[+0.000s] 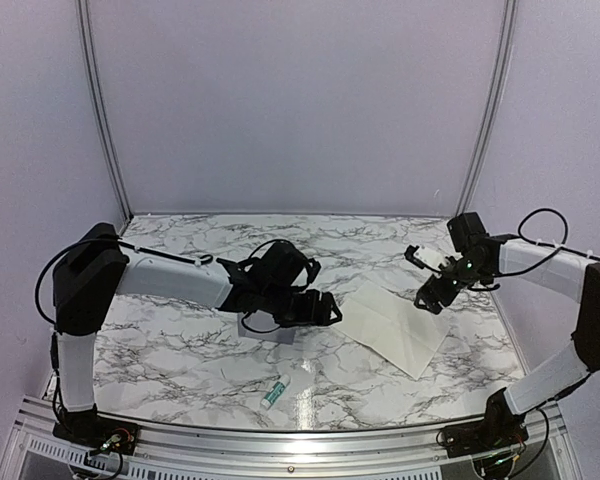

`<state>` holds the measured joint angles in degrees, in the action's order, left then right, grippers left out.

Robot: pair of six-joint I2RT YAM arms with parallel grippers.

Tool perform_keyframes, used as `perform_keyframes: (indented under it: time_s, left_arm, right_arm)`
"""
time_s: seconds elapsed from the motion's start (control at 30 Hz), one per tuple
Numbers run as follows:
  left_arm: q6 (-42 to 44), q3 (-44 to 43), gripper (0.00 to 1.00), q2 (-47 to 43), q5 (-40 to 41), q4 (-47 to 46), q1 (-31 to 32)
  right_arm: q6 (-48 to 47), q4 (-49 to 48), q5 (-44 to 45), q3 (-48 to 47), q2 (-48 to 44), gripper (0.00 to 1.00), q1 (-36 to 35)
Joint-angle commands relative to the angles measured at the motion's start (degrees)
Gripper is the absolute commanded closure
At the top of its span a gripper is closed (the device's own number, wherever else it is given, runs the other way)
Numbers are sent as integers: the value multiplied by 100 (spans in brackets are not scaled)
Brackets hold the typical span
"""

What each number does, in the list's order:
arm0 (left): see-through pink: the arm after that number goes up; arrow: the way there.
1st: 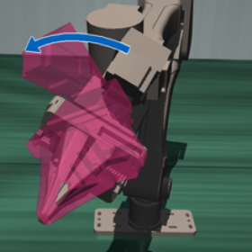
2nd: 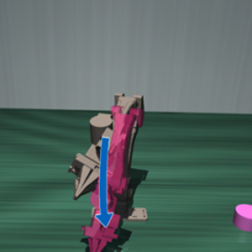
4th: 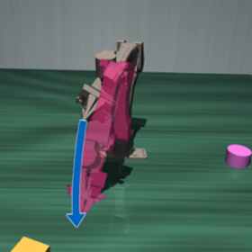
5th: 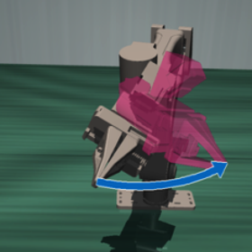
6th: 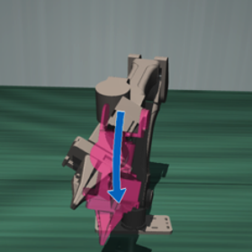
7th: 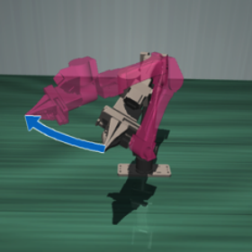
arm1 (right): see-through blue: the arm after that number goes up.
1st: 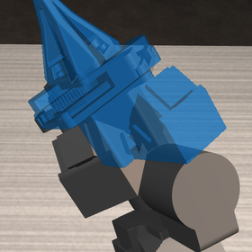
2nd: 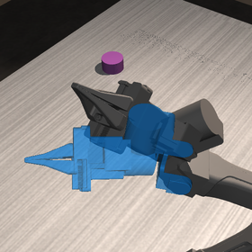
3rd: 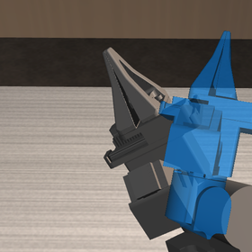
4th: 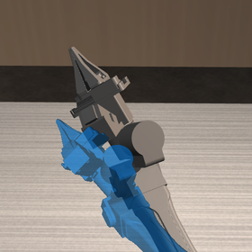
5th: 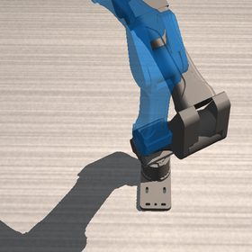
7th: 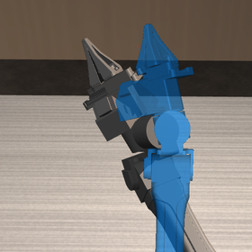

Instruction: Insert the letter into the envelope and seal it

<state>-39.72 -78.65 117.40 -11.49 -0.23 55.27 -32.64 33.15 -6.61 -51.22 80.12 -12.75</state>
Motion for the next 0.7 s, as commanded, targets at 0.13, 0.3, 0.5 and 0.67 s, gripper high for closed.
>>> perform_keyframes:
  time_s: [0.13,0.3,0.5,0.67]
  left_arm:
    - [-963,545,14,-319,-18,-1077,424]
    - [-1172,386,14,-88,-129,-1171,584]
    - [-1371,70,14,302,-452,-1207,591]
    - [-1474,-57,14,514,-624,-1216,574]
  right_arm:
    - [411,19,-1553,-1048,1230,13,965]
    - [396,94,-2017,-1216,1686,13,1177]
    - [241,294,-2381,-1090,2016,14,1178]
    - [46,432,-2476,-841,2034,15,1183]
